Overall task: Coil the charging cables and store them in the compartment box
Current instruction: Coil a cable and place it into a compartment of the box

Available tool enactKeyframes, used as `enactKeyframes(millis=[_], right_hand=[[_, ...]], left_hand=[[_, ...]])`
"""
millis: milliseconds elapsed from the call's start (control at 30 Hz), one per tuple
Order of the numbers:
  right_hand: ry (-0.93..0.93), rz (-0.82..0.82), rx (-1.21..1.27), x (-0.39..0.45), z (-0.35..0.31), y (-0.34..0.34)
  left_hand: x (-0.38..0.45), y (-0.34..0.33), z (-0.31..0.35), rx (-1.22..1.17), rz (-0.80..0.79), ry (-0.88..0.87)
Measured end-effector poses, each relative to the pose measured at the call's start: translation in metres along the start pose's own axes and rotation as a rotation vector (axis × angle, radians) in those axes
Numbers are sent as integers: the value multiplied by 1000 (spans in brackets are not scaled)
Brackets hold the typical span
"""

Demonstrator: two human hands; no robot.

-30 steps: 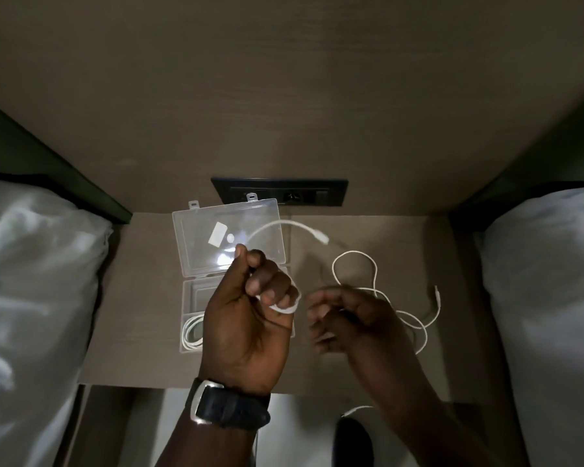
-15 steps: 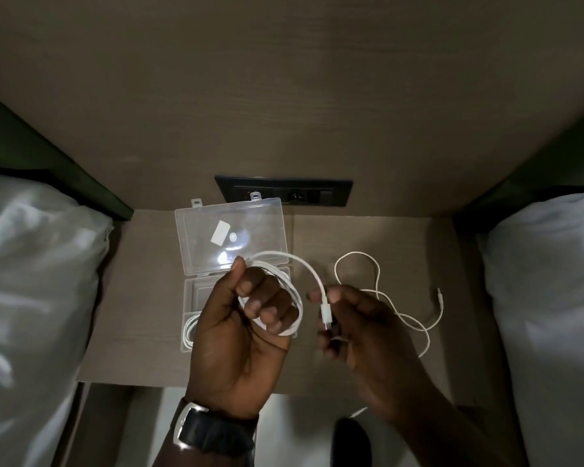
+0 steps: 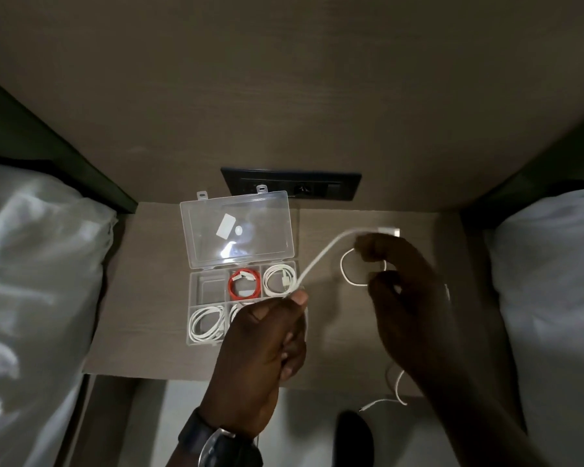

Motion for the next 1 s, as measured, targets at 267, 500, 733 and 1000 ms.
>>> enactKeyframes(millis=[267,500,733,1000], right_hand=[[41,-256,221,-26,-8,-34],[-919,5,906,-99,1,-104],[-1042,145,959,-90,12,-107],[-1020,313,753,-68,26,-156]], left_hand=[[-6,-3,2,331,-65,-37],[7,8,-17,-435,-226,32],[16,35,-45,-102,88,-69],[12,89,-48,144,439,55]])
Point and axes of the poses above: each hand's wrist, its own x-axis towards the middle knuckle, its own y-axis out of the back of the hand, z = x × y, the point moved 5 cm from there along x, towards the middle knuckle, and after that the axes turned 10 degrees about y, right-handed, at the moved point
